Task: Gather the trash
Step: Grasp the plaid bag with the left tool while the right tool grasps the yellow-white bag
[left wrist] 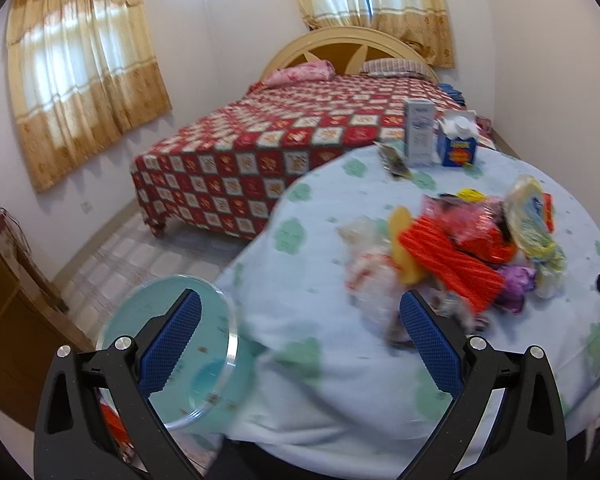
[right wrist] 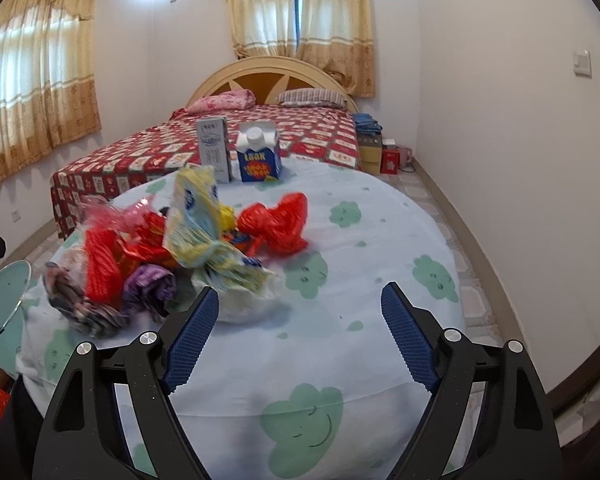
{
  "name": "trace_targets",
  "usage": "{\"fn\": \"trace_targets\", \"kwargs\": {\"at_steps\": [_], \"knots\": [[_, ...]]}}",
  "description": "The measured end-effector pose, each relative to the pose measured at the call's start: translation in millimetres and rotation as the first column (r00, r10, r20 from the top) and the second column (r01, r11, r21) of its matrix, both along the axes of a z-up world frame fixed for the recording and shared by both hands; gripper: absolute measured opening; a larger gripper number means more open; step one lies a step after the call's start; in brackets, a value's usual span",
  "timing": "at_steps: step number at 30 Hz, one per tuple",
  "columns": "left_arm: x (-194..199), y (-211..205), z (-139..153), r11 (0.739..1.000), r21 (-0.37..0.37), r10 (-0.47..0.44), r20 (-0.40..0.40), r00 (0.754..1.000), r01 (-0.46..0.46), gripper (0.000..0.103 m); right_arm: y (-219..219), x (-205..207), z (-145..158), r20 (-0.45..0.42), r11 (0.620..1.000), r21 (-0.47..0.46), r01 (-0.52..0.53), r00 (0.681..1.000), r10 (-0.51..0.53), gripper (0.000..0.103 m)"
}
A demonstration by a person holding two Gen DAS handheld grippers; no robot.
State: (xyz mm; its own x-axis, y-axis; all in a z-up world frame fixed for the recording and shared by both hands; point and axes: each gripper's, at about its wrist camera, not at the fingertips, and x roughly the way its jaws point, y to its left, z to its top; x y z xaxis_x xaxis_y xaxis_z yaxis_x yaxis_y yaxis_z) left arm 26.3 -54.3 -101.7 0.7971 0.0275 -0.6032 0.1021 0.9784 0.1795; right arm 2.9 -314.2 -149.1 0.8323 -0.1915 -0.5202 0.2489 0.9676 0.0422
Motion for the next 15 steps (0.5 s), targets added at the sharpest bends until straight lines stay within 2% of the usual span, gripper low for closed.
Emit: {"fn": "trace_targets", "kwargs": {"at_steps": [4, 7, 10, 13, 15], "knots": [[-2, -33, -3, 0.999, 0.02, -0.049, 0.006, 0.999, 0.049, 0.097, -5, -4, -6, 0.008, 1.0, -0.001, 0.008, 1.0, -0.008, 0.083], [2, -57, -12, 0.995, 0.064, -0.076, 0.009, 0.997, 0.075, 0.097, -10, -6, -7, 0.014, 1.0, -0.004, 0.018, 1.0, -0.018, 0.083], [11, -65, -31, 0.993, 0.095, -0.073, -0.04, 0.997, 0.076, 0.097, -18, -4, -11, 0.011, 1.0, 0.008, 0.028, 1.0, -0.029, 0.083], [19, -61, -47, 0.993, 0.093, -0.067, -0.086, 0.994, 0.075, 0.097, -24, -4, -16, 0.003, 0.999, 0.024, 0.03, 1.0, -0.03, 0.083], [23, -56, -54, 0.994, 0.073, -0.071, -0.108, 0.992, 0.079, 0.092, -25, -1, -20, -0.005, 0.999, 0.035, 0.024, 1.0, -0.024, 0.083]]}}
